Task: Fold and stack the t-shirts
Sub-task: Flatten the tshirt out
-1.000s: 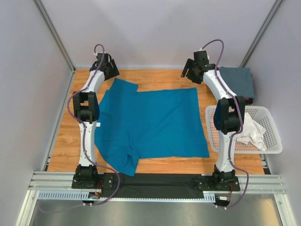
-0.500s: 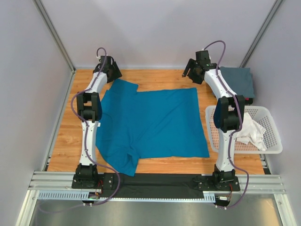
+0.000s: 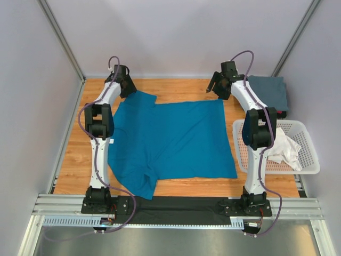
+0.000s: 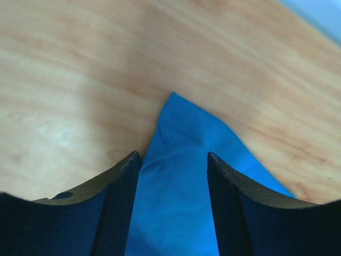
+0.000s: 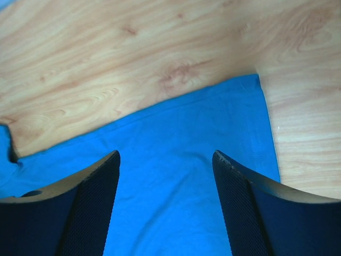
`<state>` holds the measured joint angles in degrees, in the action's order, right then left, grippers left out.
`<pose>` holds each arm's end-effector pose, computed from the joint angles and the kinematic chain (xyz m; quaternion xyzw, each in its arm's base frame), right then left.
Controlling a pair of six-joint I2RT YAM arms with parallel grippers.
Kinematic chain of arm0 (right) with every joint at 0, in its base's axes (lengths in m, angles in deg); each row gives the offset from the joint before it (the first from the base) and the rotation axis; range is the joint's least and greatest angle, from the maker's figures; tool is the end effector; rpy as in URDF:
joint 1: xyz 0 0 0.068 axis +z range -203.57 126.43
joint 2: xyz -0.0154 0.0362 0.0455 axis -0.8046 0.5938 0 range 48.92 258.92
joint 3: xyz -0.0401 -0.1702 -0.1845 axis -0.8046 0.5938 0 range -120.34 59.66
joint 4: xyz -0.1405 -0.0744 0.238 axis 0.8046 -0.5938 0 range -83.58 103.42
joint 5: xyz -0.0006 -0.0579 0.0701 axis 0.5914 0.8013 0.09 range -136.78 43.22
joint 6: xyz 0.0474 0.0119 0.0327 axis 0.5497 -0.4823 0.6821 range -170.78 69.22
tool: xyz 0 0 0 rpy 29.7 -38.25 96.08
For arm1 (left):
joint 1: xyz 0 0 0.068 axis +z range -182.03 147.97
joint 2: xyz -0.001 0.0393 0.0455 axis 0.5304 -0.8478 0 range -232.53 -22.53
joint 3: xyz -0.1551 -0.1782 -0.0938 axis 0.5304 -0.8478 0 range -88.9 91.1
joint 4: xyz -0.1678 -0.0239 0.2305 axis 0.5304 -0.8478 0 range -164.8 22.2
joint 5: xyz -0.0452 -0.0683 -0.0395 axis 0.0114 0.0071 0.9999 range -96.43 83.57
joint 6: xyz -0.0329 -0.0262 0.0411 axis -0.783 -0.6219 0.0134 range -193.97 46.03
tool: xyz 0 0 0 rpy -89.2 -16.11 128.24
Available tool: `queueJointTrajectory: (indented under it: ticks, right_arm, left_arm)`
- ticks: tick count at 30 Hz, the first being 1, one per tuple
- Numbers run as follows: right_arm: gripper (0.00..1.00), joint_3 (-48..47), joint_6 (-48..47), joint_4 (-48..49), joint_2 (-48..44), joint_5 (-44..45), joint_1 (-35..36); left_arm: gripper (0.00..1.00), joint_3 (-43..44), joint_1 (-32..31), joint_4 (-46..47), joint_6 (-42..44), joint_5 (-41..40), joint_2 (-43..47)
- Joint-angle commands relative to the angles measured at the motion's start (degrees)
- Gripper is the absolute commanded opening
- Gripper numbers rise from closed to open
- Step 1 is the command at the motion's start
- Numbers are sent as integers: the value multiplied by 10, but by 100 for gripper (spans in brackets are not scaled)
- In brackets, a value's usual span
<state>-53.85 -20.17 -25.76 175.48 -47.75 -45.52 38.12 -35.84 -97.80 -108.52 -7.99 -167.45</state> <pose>0.5097 0.0729 0.2150 0.1823 0.9284 0.1148 0.3027 0.5736 -0.0372 0.1414 -0.2520 0.8985 -0.1060 0.3434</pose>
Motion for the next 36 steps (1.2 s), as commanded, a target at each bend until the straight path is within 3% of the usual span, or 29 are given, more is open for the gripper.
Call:
queueJointTrajectory:
  ticks: [1, 7, 18, 23, 36]
  right_arm:
    - [71, 21, 3, -4, -25, 6, -3]
    - [71, 41, 1, -5, -33, 9, -4]
    - [71, 44, -10, -20, -36, 32, -7]
    - [70, 37, -6, -19, -30, 22, -8]
    - [70, 16, 0, -28, -15, 21, -8]
  left_arm:
    - [61, -31, -16, -54, 42, -66, 48]
    - [59, -17, -23, -96, 72, -103, 39]
    - [64, 17, -17, -31, 83, -104, 28]
    - [65, 19, 3, 21, 60, -71, 16]
    - [65, 73, 4, 35, 59, -25, -33]
